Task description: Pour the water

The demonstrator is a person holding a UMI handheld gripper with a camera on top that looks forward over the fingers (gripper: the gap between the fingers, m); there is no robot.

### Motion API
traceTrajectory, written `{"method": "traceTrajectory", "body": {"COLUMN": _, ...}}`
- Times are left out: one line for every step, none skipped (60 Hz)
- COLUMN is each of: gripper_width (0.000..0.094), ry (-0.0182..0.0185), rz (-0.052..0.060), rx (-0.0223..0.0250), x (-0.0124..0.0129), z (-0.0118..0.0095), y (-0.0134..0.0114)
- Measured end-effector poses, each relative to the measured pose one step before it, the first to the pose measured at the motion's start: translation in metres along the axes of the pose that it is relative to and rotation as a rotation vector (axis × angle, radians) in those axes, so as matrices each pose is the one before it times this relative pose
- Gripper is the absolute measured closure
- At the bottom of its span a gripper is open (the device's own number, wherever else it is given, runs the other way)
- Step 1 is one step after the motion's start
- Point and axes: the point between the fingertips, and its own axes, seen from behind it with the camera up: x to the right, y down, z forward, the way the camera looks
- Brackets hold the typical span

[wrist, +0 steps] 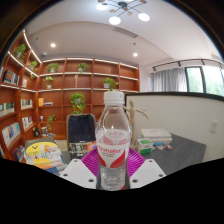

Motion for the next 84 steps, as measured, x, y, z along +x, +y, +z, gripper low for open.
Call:
{"method": "traceTrajectory", "body": {"gripper_width": 0.058, "ry": 0.00769, "rz": 0.001, "rx": -0.00864, "x": 0.00429, "z": 0.00296, "y": 0.00466}}
{"method": "traceTrajectory", "body": {"gripper_width": 0.058, "ry": 0.0057, "rz": -0.001, "rx": -0.00648, "x": 0.00358, "z": 0.00253, "y": 0.00425}}
{"method": "traceTrajectory", "body": {"gripper_width": 0.0581, "ry": 0.00606, "rz": -0.0001, "rx": -0.00702, "x": 0.00409, "z": 0.00277, "y": 0.00457}}
{"method": "traceTrajectory", "body": {"gripper_width": 0.058, "ry": 0.00846, "rz": 0.0034, "rx": -0.00949, "x": 0.00415, "z": 0.00307, "y": 0.00556}}
{"method": "traceTrajectory", "body": {"gripper_width": 0.058, "ry": 0.00725, "rz": 0.0035, "rx": -0.00675, "x": 0.00905, "z": 0.01115, "y": 0.01373}}
{"method": "traceTrajectory", "body": {"gripper_width": 0.0579, "ry": 0.00471, "rz": 0.0012, "rx": -0.00547, "x": 0.00589, "z": 0.00373, "y": 0.00641}}
{"method": "traceTrajectory", "body": {"gripper_width": 0.058, "ry": 0.00318, "rz": -0.0007, "rx": -0.00495, "x": 0.00369, "z": 0.00123, "y": 0.00296}}
{"method": "traceTrajectory", "body": {"gripper_width": 0.058, "ry": 0.00378, "rz": -0.0014, "rx": -0.00317, "x": 0.00343, "z": 0.00151, "y": 0.00338}}
{"method": "traceTrajectory", "body": {"gripper_width": 0.058, "ry": 0.00594, "rz": 0.0001, "rx": -0.00478, "x": 0.00366, "z": 0.00206, "y": 0.00436}}
{"method": "traceTrajectory", "body": {"gripper_width": 0.0579, "ry": 0.00556, "rz": -0.0001, "rx": -0.00623, "x": 0.00331, "z": 0.00194, "y": 0.00436}}
{"method": "traceTrajectory", "body": {"gripper_width": 0.0578, "ry": 0.0052, "rz": -0.0033, "rx": -0.00221, "x": -0.00067, "z": 0.00532, "y": 0.00669}}
{"method": "traceTrajectory", "body": {"gripper_width": 0.0579, "ry": 0.00244, "rz": -0.0067, "rx": -0.00394, "x": 0.00186, "z": 0.00149, "y": 0.00387}}
{"method": "traceTrajectory", "body": {"gripper_width": 0.0579, "ry": 0.00182, "rz": -0.0094, "rx": -0.00331, "x": 0.00157, "z": 0.00198, "y": 0.00566}}
{"method": "traceTrajectory", "body": {"gripper_width": 0.0579, "ry": 0.00201, "rz": -0.0091, "rx": -0.0033, "x": 0.00121, "z": 0.00122, "y": 0.00338}}
{"method": "traceTrajectory", "body": {"gripper_width": 0.0579, "ry": 0.0032, "rz": -0.0075, "rx": -0.00155, "x": 0.00155, "z": 0.0013, "y": 0.00284}}
{"method": "traceTrajectory", "body": {"gripper_width": 0.0579, "ry": 0.00351, "rz": -0.0061, "rx": -0.0007, "x": 0.00155, "z": 0.00138, "y": 0.00262}}
{"method": "traceTrajectory", "body": {"gripper_width": 0.0579, "ry": 0.0027, "rz": -0.0049, "rx": -0.00123, "x": 0.00133, "z": 0.00116, "y": 0.00271}}
{"method": "traceTrajectory", "body": {"gripper_width": 0.0579, "ry": 0.00106, "rz": -0.0043, "rx": -0.00316, "x": 0.00088, "z": 0.00121, "y": 0.00306}}
{"method": "traceTrajectory", "body": {"gripper_width": 0.0579, "ry": -0.00116, "rz": -0.0046, "rx": -0.0038, "x": 0.00004, "z": 0.00124, "y": 0.00317}}
{"method": "traceTrajectory", "body": {"gripper_width": 0.0579, "ry": -0.0033, "rz": -0.0064, "rx": -0.00287, "x": -0.00034, "z": 0.00115, "y": 0.00309}}
{"method": "traceTrajectory", "body": {"gripper_width": 0.0579, "ry": -0.00274, "rz": -0.0058, "rx": -0.00279, "x": -0.00046, "z": 0.00113, "y": 0.00294}}
{"method": "traceTrajectory", "body": {"gripper_width": 0.0579, "ry": 0.00145, "rz": -0.0033, "rx": -0.00402, "x": -0.0011, "z": 0.00195, "y": 0.00248}}
{"method": "traceTrajectory", "body": {"gripper_width": 0.0579, "ry": 0.00301, "rz": -0.0017, "rx": -0.00442, "x": 0.00107, "z": 0.0017, "y": 0.00415}}
{"method": "traceTrajectory", "body": {"gripper_width": 0.058, "ry": 0.00183, "rz": -0.0028, "rx": -0.00541, "x": 0.00066, "z": 0.0009, "y": 0.00362}}
{"method": "traceTrajectory", "body": {"gripper_width": 0.058, "ry": -0.00067, "rz": -0.0051, "rx": -0.00612, "x": -0.00027, "z": 0.0011, "y": 0.00386}}
{"method": "traceTrajectory", "body": {"gripper_width": 0.0575, "ry": 0.00053, "rz": -0.0041, "rx": 0.00374, "x": 0.00078, "z": -0.00161, "y": 0.00242}}
{"method": "traceTrajectory", "body": {"gripper_width": 0.0577, "ry": 0.00317, "rz": 0.0001, "rx": 0.02429, "x": 0.00089, "z": -0.0005, "y": -0.00482}}
{"method": "traceTrajectory", "body": {"gripper_width": 0.0577, "ry": -0.00099, "rz": 0.0059, "rx": -0.00072, "x": -0.00084, "z": 0.00085, "y": 0.0015}}
{"method": "traceTrajectory", "body": {"gripper_width": 0.0561, "ry": 0.00019, "rz": 0.0033, "rx": -0.00193, "x": -0.0002, "z": -0.00067, "y": 0.0018}}
{"method": "traceTrajectory", "body": {"gripper_width": 0.0551, "ry": 0.00147, "rz": -0.002, "rx": 0.0072, "x": 0.00038, "z": -0.00069, "y": -0.00084}}
{"method": "traceTrajectory", "body": {"gripper_width": 0.0553, "ry": -0.00086, "rz": -0.0032, "rx": -0.00005, "x": 0.00001, "z": -0.00009, "y": -0.00053}}
{"method": "traceTrajectory", "body": {"gripper_width": 0.0552, "ry": -0.00171, "rz": -0.0016, "rx": 0.00322, "x": -0.00068, "z": -0.00113, "y": 0.00008}}
{"method": "traceTrajectory", "body": {"gripper_width": 0.0533, "ry": -0.00048, "rz": -0.0022, "rx": 0.0054, "x": -0.00048, "z": -0.00055, "y": -0.00015}}
{"method": "traceTrajectory", "body": {"gripper_width": 0.0528, "ry": 0.00042, "rz": -0.0032, "rx": 0.00323, "x": -0.00002, "z": -0.00033, "y": -0.00002}}
{"method": "traceTrajectory", "body": {"gripper_width": 0.0514, "ry": 0.00091, "rz": -0.0023, "rx": 0.00319, "x": 0.00031, "z": -0.00033, "y": -0.00019}}
{"method": "traceTrajectory", "body": {"gripper_width": 0.0493, "ry": -0.00018, "rz": -0.0014, "rx": 0.00408, "x": -0.00021, "z": -0.00026, "y": -0.00059}}
{"method": "traceTrajectory", "body": {"gripper_width": 0.0492, "ry": 0.00017, "rz": -0.0008, "rx": 0.00256, "x": -0.00006, "z": -0.00008, "y": 0.00014}}
{"method": "traceTrajectory", "body": {"gripper_width": 0.0481, "ry": 0.00109, "rz": -0.0005, "rx": 0.00133, "x": 0.00038, "z": -0.00057, "y": -0.00021}}
{"method": "traceTrajectory", "body": {"gripper_width": 0.0454, "ry": 0.00086, "rz": 0.0007, "rx": 0.00261, "x": -0.00072, "z": 0.00023, "y": -0.00004}}
{"method": "traceTrajectory", "body": {"gripper_width": 0.0445, "ry": 0.00146, "rz": 0.0016, "rx": 0.00115, "x": 0.00004, "z": 0.00013, "y": 0.00034}}
{"method": "traceTrajectory", "body": {"gripper_width": 0.0443, "ry": 0.00243, "rz": 0.0012, "rx": 0.00104, "x": 0.00005, "z": 0.00004, "y": 0.00025}}
{"method": "traceTrajectory", "body": {"gripper_width": 0.042, "ry": 0.00279, "rz": -0.0002, "rx": 0.0018, "x": 0.00061, "z": -0.00013, "y": 0.0002}}
{"method": "traceTrajectory", "body": {"gripper_width": 0.039, "ry": 0.00174, "rz": -0.0034, "rx": -0.00178, "x": 0.00031, "z": -0.0002, "y": 0.00108}}
{"method": "traceTrajectory", "body": {"gripper_width": 0.0346, "ry": -0.00217, "rz": -0.0064, "rx": -0.00843, "x": -0.00067, "z": -0.00009, "y": 0.00272}}
{"method": "traceTrajectory", "body": {"gripper_width": 0.0289, "ry": -0.00569, "rz": -0.0087, "rx": -0.01185, "x": -0.00094, "z": -0.00034, "y": 0.0033}}
{"method": "traceTrajectory", "body": {"gripper_width": 0.0225, "ry": -0.00447, "rz": -0.0095, "rx": -0.01073, "x": 0.00032, "z": -0.00017, "y": 0.00257}}
{"method": "traceTrajectory", "body": {"gripper_width": 0.0165, "ry": -0.00298, "rz": -0.01, "rx": -0.01073, "x": 0.00004, "z": -0.00111, "y": 0.00312}}
{"method": "traceTrajectory", "body": {"gripper_width": 0.0123, "ry": -0.00473, "rz": -0.0076, "rx": -0.00855, "x": -0.00051, "z": -0.00118, "y": 0.00265}}
{"method": "traceTrajectory", "body": {"gripper_width": 0.0091, "ry": -0.00505, "rz": -0.0043, "rx": -0.00583, "x": -0.00052, "z": -0.00134, "y": 0.00184}}
{"method": "traceTrajectory", "body": {"gripper_width": 0.0071, "ry": -0.00573, "rz": -0.0021, "rx": -0.00253, "x": -0.00119, "z": -0.00127, "y": 0.00232}}
{"method": "traceTrajectory", "body": {"gripper_width": 0.0057, "ry": -0.00917, "rz": -0.0003, "rx": -0.00404, "x": -0.00141, "z": -0.00198, "y": 0.00173}}
{"method": "traceTrajectory", "body": {"gripper_width": 0.0057, "ry": -0.01255, "rz": 0.0013, "rx": -0.00343, "x": -0.00213, "z": -0.00216, "y": 0.00157}}
{"method": "traceTrajectory", "body": {"gripper_width": 0.0059, "ry": -0.00961, "rz": 0.0035, "rx": -0.00256, "x": -0.00176, "z": -0.00234, "y": 0.00138}}
{"method": "traceTrajectory", "body": {"gripper_width": 0.006, "ry": -0.00732, "rz": 0.0046, "rx": -0.00138, "x": -0.00126, "z": -0.00272, "y": 0.00135}}
{"method": "traceTrajectory", "body": {"gripper_width": 0.0059, "ry": -0.00556, "rz": 0.005, "rx": -0.00114, "x": -0.0008, "z": -0.0028, "y": 0.00159}}
{"method": "traceTrajectory", "body": {"gripper_width": 0.0059, "ry": -0.00564, "rz": 0.0038, "rx": -0.00186, "x": -0.00079, "z": -0.00324, "y": 0.00144}}
{"method": "traceTrajectory", "body": {"gripper_width": 0.0058, "ry": -0.00561, "rz": 0.0024, "rx": -0.0018, "x": -0.00079, "z": -0.0034, "y": 0.00155}}
{"method": "traceTrajectory", "body": {"gripper_width": 0.0057, "ry": -0.00503, "rz": 0.0012, "rx": -0.00192, "x": -0.00032, "z": -0.00399, "y": 0.00136}}
{"method": "traceTrajectory", "body": {"gripper_width": 0.0056, "ry": -0.00443, "rz": 0.0012, "rx": -0.003, "x": -0.00026, "z": -0.00385, "y": 0.00169}}
{"method": "traceTrajectory", "body": {"gripper_width": 0.0058, "ry": -0.00362, "rz": 0.0015, "rx": -0.00525, "x": -0.00036, "z": -0.00401, "y": 0.00206}}
{"method": "traceTrajectory", "body": {"gripper_width": 0.0059, "ry": -0.00122, "rz": 0.0012, "rx": -0.00617, "x": -0.001, "z": -0.00372, "y": 0.00223}}
{"method": "traceTrajectory", "body": {"gripper_width": 0.0059, "ry": -0.00316, "rz": 0.0019, "rx": -0.00472, "x": -0.00031, "z": -0.00544, "y": 0.00228}}
{"method": "traceTrajectory", "body": {"gripper_width": 0.0059, "ry": -0.00498, "rz": 0.0019, "rx": -0.00474, "x": -0.00058, "z": -0.00449, "y": 0.00151}}
{"method": "traceTrajectory", "body": {"gripper_width": 0.0059, "ry": -0.00801, "rz": 0.0012, "rx": -0.00391, "x": -0.00134, "z": -0.005, "y": 0.00151}}
{"method": "traceTrajectory", "body": {"gripper_width": 0.0059, "ry": -0.00956, "rz": -0.0003, "rx": -0.00189, "x": -0.00188, "z": -0.00509, "y": 0.00102}}
{"method": "traceTrajectory", "body": {"gripper_width": 0.0059, "ry": -0.00842, "rz": -0.0013, "rx": 0.00117, "x": -0.00144, "z": -0.00548, "y": 0.00007}}
{"method": "traceTrajectory", "body": {"gripper_width": 0.0059, "ry": -0.00551, "rz": -0.0015, "rx": 0.00305, "x": -0.00049, "z": -0.00572, "y": -0.00016}}
{"method": "traceTrajectory", "body": {"gripper_width": 0.0059, "ry": -0.00346, "rz": -0.0024, "rx": 0.00342, "x": -0.00007, "z": -0.00599, "y": -0.00056}}
{"method": "traceTrajectory", "body": {"gripper_width": 0.0059, "ry": -0.00279, "rz": -0.004, "rx": 0.00383, "x": -0.00031, "z": -0.0065, "y": -0.00046}}
{"method": "traceTrajectory", "body": {"gripper_width": 0.0057, "ry": -0.00452, "rz": -0.0042, "rx": 0.0033, "x": -0.00045, "z": -0.00576, "y": -0.00047}}
{"method": "traceTrajectory", "body": {"gripper_width": 0.0058, "ry": -0.00672, "rz": -0.0035, "rx": 0.00371, "x": -0.00111, "z": -0.00679, "y": -0.00053}}
{"method": "traceTrajectory", "body": {"gripper_width": 0.0058, "ry": -0.0089, "rz": -0.0011, "rx": 0.00282, "x": -0.00168, "z": -0.00645, "y": -0.00041}}
{"method": "traceTrajectory", "body": {"gripper_width": 0.0058, "ry": -0.01246, "rz": 0.0017, "rx": 0.0008, "x": -0.00118, "z": -0.00799, "y": -0.00074}}
{"method": "traceTrajectory", "body": {"gripper_width": 0.006, "ry": -0.01244, "rz": 0.0017, "rx": 0.00339, "x": -0.00271, "z": -0.00624, "y": -0.00091}}
{"method": "traceTrajectory", "body": {"gripper_width": 0.006, "ry": -0.01161, "rz": 0.0026, "rx": 0.00336, "x": -0.00265, "z": -0.00658, "y": -0.00038}}
{"method": "traceTrajectory", "body": {"gripper_width": 0.0058, "ry": -0.01226, "rz": 0.0032, "rx": 0.00347, "x": -0.00232, "z": -0.00626, "y": -0.00109}}
{"method": "traceTrajectory", "body": {"gripper_width": 0.006, "ry": -0.01342, "rz": 0.0031, "rx": 0.00255, "x": -0.00269, "z": -0.00607, "y": -0.00086}}
{"method": "traceTrajectory", "body": {"gripper_width": 0.0059, "ry": -0.01613, "rz": 0.0017, "rx": 0.00237, "x": -0.0034, "z": -0.00637, "y": -0.00105}}
{"method": "traceTrajectory", "body": {"gripper_width": 0.0058, "ry": -0.0181, "rz": 0.0002, "rx": 0.00342, "x": -0.00398, "z": -0.00606, "y": -0.00125}}
{"method": "traceTrajectory", "body": {"gripper_width": 0.0059, "ry": -0.01738, "rz": -0.0003, "rx": 0.00338, "x": -0.00415, "z": -0.00455, "y": -0.00209}}
{"method": "traceTrajectory", "body": {"gripper_width": 0.0058, "ry": -0.01328, "rz": -0.001, "rx": 0.00417, "x": -0.00332, "z": -0.0079, "y": -0.00054}}
{"method": "traceTrajectory", "body": {"gripper_width": 0.0057, "ry": -0.01243, "rz": -0.001, "rx": 0.00291, "x": -0.00302, "z": -0.0059, "y": -0.00065}}
{"method": "traceTrajectory", "body": {"gripper_width": 0.006, "ry": -0.01249, "rz": -0.002, "rx": 0.00168, "x": -0.00329, "z": -0.00563, "y": -0.00036}}
{"method": "traceTrajectory", "body": {"gripper_width": 0.0057, "ry": -0.01399, "rz": -0.0032, "rx": 0.00221, "x": -0.00371, "z": -0.00531, "y": -0.00055}}
